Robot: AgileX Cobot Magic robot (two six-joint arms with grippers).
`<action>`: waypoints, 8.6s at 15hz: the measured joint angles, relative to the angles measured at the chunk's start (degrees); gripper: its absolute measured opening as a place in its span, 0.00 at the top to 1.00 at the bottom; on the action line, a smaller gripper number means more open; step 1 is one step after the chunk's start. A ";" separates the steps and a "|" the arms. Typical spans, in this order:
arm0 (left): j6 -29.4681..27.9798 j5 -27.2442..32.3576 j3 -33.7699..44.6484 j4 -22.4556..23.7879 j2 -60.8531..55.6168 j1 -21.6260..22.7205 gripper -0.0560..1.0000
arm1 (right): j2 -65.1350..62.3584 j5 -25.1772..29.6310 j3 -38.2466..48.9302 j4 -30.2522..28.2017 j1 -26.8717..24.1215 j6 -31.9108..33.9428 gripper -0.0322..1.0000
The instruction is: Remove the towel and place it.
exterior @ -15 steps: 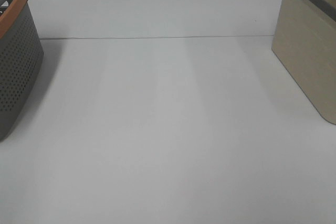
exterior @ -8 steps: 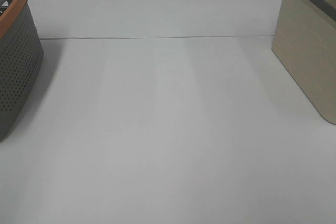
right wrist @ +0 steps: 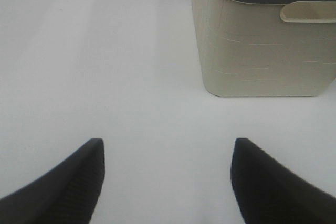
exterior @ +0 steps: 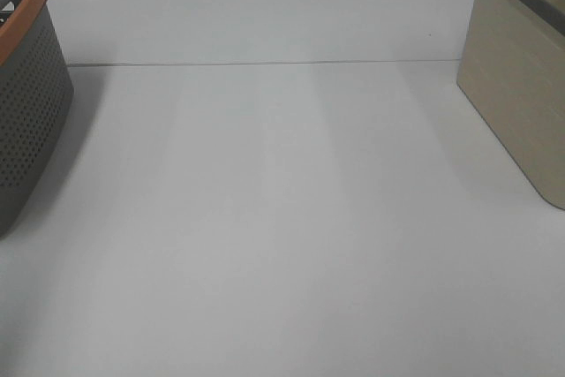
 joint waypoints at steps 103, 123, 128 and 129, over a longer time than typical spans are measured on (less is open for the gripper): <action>43.72 -40.16 -56.95 -32.49 55.58 -14.32 0.95 | 0.00 0.00 0.00 0.00 0.00 0.00 0.31; 37.82 -36.33 -31.91 -33.52 59.24 -26.30 0.95 | 0.00 0.00 0.00 1.26 0.00 0.11 0.31; 43.14 -31.46 -31.63 -32.37 57.98 -26.30 0.95 | 8.77 -5.16 -0.86 17.42 0.00 -15.87 0.31; 45.15 -31.68 -31.68 -32.26 57.07 -26.30 0.95 | 11.40 -9.00 -0.86 20.17 0.00 -19.54 0.31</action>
